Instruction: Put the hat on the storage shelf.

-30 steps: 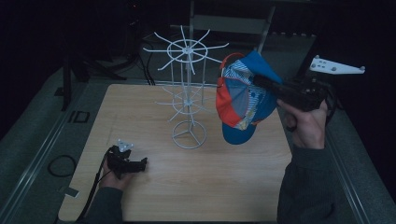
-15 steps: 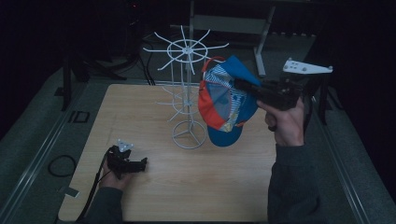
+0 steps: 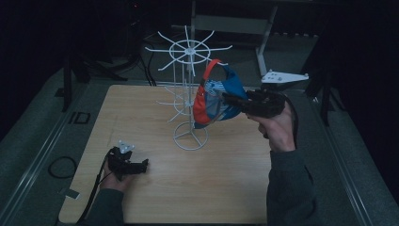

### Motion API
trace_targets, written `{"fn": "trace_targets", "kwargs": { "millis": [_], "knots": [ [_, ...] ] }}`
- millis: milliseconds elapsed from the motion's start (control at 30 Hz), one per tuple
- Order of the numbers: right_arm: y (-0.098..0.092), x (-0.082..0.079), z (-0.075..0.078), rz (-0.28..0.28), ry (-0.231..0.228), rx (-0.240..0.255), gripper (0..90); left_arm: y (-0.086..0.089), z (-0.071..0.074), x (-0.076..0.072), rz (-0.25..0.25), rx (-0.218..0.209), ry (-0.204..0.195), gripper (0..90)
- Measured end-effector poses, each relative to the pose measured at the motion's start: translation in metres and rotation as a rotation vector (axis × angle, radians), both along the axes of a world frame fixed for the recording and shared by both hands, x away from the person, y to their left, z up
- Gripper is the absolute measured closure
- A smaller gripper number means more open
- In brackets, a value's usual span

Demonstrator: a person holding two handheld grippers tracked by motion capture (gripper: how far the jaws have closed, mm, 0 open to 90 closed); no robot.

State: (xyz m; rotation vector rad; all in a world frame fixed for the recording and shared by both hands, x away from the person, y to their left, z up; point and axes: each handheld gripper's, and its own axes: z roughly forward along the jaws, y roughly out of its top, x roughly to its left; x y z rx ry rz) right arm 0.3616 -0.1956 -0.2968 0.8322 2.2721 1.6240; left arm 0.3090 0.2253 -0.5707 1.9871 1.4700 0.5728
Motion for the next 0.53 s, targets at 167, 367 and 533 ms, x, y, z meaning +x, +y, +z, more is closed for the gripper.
{"fn": "trace_targets", "kwargs": {
  "millis": [167,367,533],
  "knots": [
    [0.002,-0.002,-0.003,-0.088,-0.015,-0.076,29.1,0.000,0.000,0.000,-0.001,0.000,0.001,0.2],
    [-0.003,-0.002,-0.009,-0.147,-0.002,-0.067,20.0,0.000,0.000,0.000,0.000,-0.001,0.001,0.2],
    [-0.010,-0.001,-0.018,-0.161,0.013,-0.072,17.4,0.000,0.000,0.000,0.000,-0.001,0.001,0.2]
  ]
}}
